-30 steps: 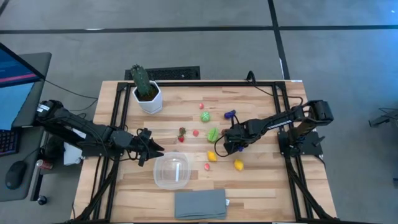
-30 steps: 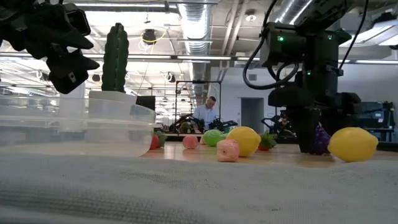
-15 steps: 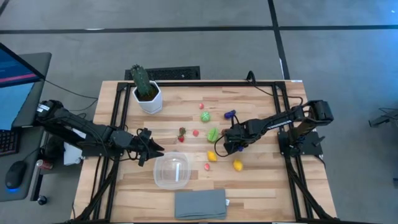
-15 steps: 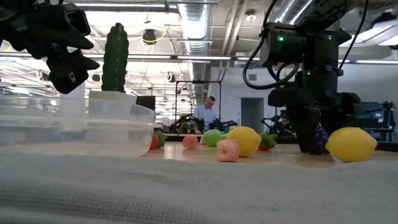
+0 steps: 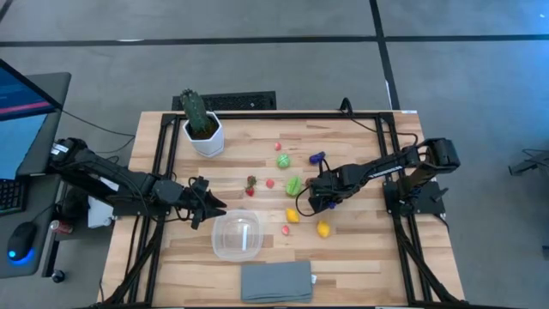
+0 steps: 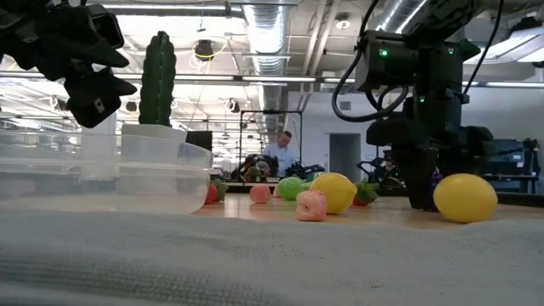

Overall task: Pick and placing Produce into tupperware
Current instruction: Put the grapes into the transparent bin

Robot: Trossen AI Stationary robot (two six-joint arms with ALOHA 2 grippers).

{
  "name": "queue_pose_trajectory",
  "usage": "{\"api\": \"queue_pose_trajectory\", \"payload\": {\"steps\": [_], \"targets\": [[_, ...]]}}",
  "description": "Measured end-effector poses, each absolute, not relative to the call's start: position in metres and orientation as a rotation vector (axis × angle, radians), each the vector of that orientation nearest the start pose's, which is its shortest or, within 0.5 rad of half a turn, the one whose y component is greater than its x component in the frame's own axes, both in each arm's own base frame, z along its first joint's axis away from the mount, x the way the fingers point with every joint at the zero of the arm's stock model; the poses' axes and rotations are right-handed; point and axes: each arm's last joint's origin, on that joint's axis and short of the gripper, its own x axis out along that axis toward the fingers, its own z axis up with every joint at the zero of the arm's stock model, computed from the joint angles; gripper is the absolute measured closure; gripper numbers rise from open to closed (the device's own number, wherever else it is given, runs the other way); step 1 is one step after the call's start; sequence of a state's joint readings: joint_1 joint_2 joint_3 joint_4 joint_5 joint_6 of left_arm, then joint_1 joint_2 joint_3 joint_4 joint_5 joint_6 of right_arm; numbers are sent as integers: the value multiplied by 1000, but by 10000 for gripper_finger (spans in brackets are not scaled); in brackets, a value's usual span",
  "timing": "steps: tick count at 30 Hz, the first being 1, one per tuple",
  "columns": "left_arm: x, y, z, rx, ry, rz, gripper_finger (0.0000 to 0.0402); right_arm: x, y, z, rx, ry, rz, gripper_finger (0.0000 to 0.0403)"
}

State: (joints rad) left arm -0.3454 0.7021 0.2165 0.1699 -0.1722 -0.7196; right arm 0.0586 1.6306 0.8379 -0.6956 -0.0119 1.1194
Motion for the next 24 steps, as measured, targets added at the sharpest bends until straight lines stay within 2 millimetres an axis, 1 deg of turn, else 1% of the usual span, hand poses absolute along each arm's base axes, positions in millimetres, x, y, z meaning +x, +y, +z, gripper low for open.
{"api": "queue_pose_trajectory", "payload": {"steps": [15, 24], "targets": [[147, -48, 183, -624, 352, -55, 253, 258, 16, 138, 874, 1346, -772, 93], [147, -48, 183, -622, 352, -55, 253, 258, 8, 138, 881, 1340, -783, 93]]}}
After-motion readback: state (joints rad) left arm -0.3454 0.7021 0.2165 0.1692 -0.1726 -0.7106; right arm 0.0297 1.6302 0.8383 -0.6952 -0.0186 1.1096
